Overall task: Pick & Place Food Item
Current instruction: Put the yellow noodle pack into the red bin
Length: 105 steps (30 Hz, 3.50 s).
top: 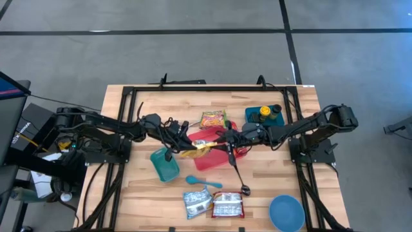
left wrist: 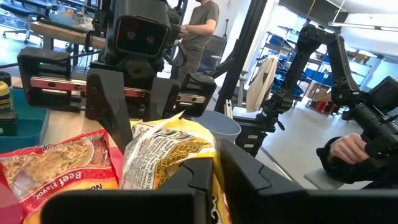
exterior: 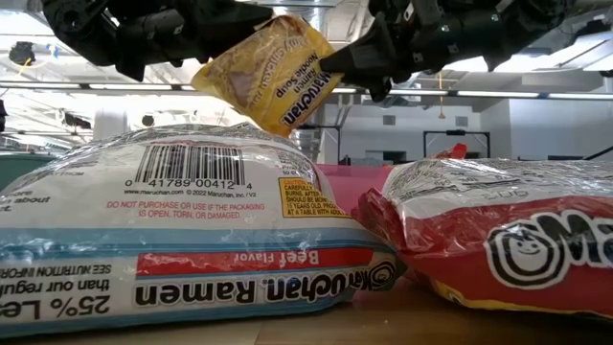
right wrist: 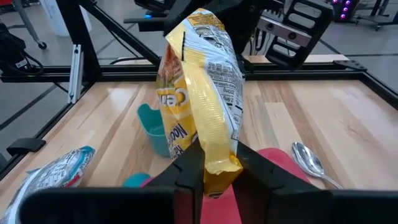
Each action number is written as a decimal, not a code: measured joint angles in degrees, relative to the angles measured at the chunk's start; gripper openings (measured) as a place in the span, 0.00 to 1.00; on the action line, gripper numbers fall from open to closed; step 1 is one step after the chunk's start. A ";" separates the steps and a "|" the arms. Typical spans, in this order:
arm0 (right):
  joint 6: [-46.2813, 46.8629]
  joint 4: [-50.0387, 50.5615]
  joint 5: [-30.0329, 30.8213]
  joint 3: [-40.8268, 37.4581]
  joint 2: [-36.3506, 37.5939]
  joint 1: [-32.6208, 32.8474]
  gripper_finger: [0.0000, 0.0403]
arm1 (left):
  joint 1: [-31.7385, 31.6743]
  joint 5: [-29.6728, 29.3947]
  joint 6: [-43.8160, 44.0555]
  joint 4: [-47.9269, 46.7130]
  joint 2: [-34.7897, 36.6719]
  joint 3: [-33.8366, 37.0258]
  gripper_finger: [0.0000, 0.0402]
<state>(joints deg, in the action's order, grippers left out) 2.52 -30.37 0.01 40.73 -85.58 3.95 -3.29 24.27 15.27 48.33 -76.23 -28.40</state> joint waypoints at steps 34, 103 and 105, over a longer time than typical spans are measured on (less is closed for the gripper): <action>2.87 4.70 1.85 0.04 0.52 0.04 0.00 | -5.49 -0.35 -1.51 -8.86 9.49 0.02 0.33; 62.03 40.70 44.68 0.02 4.15 16.39 0.01 | -5.49 -2.40 -2.97 -14.48 14.36 1.25 0.28; 62.03 40.70 43.80 0.02 4.15 16.38 0.02 | -5.49 -2.40 -2.97 -14.48 14.36 1.25 0.28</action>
<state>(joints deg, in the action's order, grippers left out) 64.55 10.33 43.82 40.75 -81.43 20.33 -8.78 21.87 12.29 33.85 -61.87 -27.16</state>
